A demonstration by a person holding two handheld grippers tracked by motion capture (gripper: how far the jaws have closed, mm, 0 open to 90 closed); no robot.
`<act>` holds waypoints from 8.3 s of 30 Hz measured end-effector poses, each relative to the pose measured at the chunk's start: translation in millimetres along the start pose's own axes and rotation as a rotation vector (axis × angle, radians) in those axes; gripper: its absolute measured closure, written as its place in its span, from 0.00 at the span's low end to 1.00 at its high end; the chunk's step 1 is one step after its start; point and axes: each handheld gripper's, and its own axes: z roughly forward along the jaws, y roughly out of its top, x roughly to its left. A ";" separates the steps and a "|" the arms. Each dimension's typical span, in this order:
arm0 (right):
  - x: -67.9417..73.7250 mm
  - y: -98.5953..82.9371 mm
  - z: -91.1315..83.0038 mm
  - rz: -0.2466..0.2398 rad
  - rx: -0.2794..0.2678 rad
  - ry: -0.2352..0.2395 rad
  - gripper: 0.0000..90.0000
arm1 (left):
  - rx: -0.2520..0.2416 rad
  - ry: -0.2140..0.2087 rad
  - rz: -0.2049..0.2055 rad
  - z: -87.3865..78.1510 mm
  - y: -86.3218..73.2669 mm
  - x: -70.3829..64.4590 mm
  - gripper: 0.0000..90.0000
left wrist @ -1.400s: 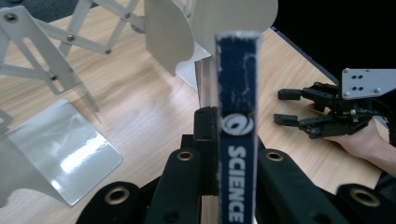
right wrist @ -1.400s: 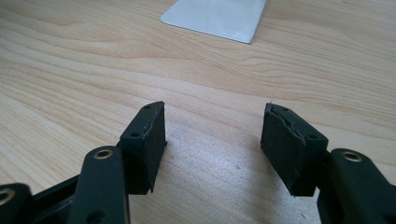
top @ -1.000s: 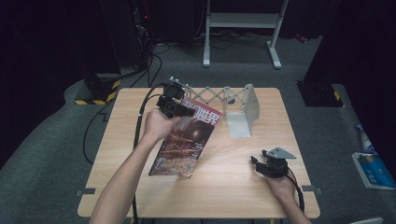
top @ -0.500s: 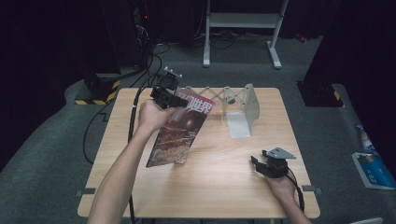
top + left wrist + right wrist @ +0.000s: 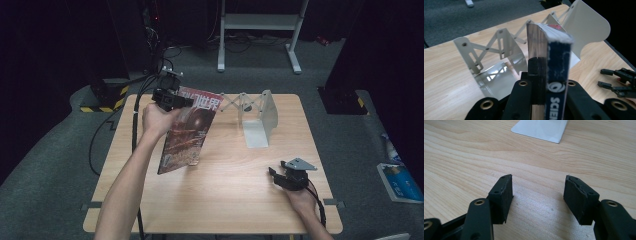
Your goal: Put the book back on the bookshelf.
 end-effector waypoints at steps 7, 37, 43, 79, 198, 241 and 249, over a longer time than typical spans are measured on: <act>0.3 0.0 0.0 0.003 0.000 0.001 0.45 | -0.019 0.041 0.003 -3.0 3.1 4.0 0.93; 0.3 -0.2 -0.3 -0.003 0.000 0.002 0.45 | -0.202 0.181 -0.039 9.7 -0.2 18.3 0.93; 0.4 -0.3 -0.4 -0.004 0.000 0.003 0.45 | -0.237 0.185 -0.044 18.3 1.1 18.2 0.93; 0.9 -0.5 -0.5 -0.007 -0.001 0.009 0.45 | -0.314 0.199 -0.001 38.9 -17.4 14.5 0.93; 1.6 -0.7 -0.6 -0.007 0.000 0.012 0.45 | -0.293 0.270 -0.043 33.3 -68.0 33.0 0.84; 1.5 -0.7 -0.4 -0.007 -0.001 0.012 0.44 | -0.305 0.209 -0.076 19.3 -73.7 44.5 0.43; 1.5 -0.7 -0.4 -0.005 0.000 0.012 0.44 | -0.339 0.189 -0.074 10.4 -75.3 43.4 0.41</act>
